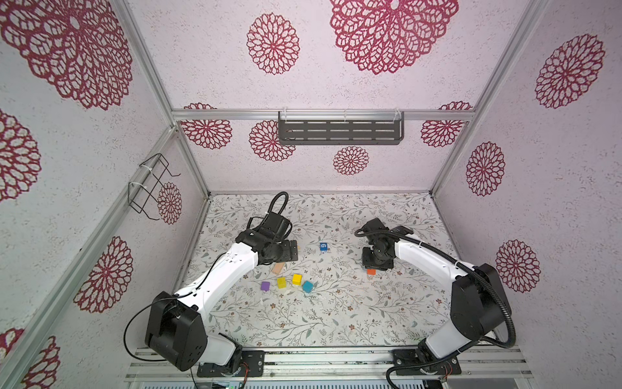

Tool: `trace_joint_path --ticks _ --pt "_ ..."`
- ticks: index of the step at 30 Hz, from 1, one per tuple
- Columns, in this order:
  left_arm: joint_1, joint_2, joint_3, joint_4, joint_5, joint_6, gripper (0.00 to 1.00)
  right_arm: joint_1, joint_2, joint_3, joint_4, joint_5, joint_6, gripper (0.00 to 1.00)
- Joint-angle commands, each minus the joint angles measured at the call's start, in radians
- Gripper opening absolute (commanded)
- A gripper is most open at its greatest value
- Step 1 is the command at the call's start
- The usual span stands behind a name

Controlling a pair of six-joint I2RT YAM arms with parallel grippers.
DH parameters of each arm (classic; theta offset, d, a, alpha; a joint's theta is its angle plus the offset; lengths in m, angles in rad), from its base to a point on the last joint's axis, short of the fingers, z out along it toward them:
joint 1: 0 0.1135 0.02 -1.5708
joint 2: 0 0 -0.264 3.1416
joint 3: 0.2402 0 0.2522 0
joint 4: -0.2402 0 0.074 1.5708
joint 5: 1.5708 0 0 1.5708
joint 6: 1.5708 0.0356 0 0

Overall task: Build the wood block tower
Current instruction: 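Lift the orange block and carry it above the yellow cylinder, then lower the orange block onto the yellow cylinder and open the right gripper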

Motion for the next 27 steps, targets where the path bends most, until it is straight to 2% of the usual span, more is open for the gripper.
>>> trace_joint_path --ticks 1,10,27 --pt "-0.007 0.015 0.024 0.028 0.001 -0.007 0.97 -0.021 0.015 0.064 -0.034 0.014 -0.024 0.28" --pt "-0.010 0.008 0.008 0.066 0.030 0.009 0.97 -0.059 0.071 0.114 -0.012 0.029 -0.007 0.28" --pt "-0.009 0.009 -0.011 0.074 0.043 0.034 0.97 -0.067 0.173 0.190 -0.053 0.033 -0.043 0.28"
